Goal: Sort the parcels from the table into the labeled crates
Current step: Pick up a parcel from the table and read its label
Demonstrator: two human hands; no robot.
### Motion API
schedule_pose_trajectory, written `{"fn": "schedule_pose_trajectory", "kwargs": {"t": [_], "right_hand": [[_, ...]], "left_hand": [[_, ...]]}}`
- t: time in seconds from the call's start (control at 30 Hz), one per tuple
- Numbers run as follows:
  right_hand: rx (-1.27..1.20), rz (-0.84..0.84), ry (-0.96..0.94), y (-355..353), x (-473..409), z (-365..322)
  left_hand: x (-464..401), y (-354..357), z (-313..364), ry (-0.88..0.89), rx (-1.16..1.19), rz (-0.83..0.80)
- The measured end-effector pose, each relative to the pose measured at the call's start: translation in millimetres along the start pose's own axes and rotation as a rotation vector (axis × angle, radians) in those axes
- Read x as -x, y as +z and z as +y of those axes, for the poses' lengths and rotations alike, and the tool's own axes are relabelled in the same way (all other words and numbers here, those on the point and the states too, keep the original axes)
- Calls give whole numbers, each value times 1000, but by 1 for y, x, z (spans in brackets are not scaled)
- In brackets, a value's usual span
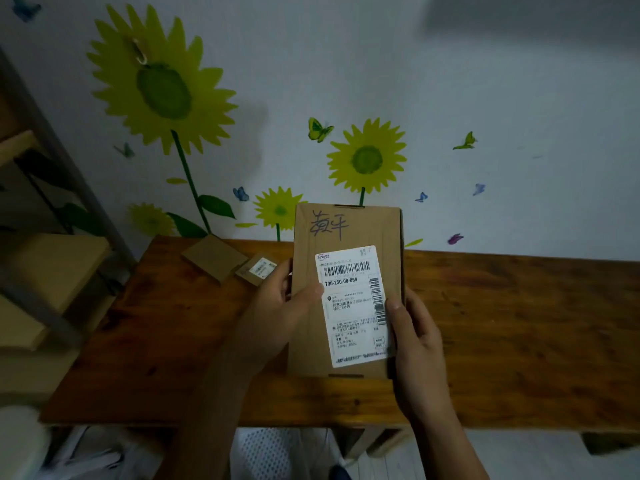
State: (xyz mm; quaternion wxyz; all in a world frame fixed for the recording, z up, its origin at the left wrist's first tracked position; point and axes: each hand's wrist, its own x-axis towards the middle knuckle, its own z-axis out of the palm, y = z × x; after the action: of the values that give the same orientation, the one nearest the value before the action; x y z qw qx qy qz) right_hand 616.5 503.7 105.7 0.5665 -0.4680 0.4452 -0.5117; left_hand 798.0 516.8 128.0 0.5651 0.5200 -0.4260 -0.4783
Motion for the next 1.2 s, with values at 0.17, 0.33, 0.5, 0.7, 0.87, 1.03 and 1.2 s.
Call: {"fn": "schedule_pose_trajectory", "kwargs": {"t": [0.17, 0.33, 0.5, 0.7, 0.87, 1.03, 1.2], "right_hand": [[-5, 44, 1, -2, 3, 0], [-15, 52, -2, -2, 6, -3], [-37, 59, 14, -5, 8, -3], [-20, 52, 24, -6, 12, 1], [14, -3, 44, -9, 21, 8], [43, -36, 45, -10, 28, 13], [46, 42, 40, -26, 21, 18]], "left_hand": [[8, 2, -2, 68, -60, -16], [15, -1, -5, 98, -91, -78], [24, -3, -10, 27, -145, -140], [32, -8, -13, -55, -255, -234], [22, -2, -9, -23, -203, 53], [-2, 5, 10, 7, -298, 236], [-8, 20, -9, -41, -272, 161]]}}
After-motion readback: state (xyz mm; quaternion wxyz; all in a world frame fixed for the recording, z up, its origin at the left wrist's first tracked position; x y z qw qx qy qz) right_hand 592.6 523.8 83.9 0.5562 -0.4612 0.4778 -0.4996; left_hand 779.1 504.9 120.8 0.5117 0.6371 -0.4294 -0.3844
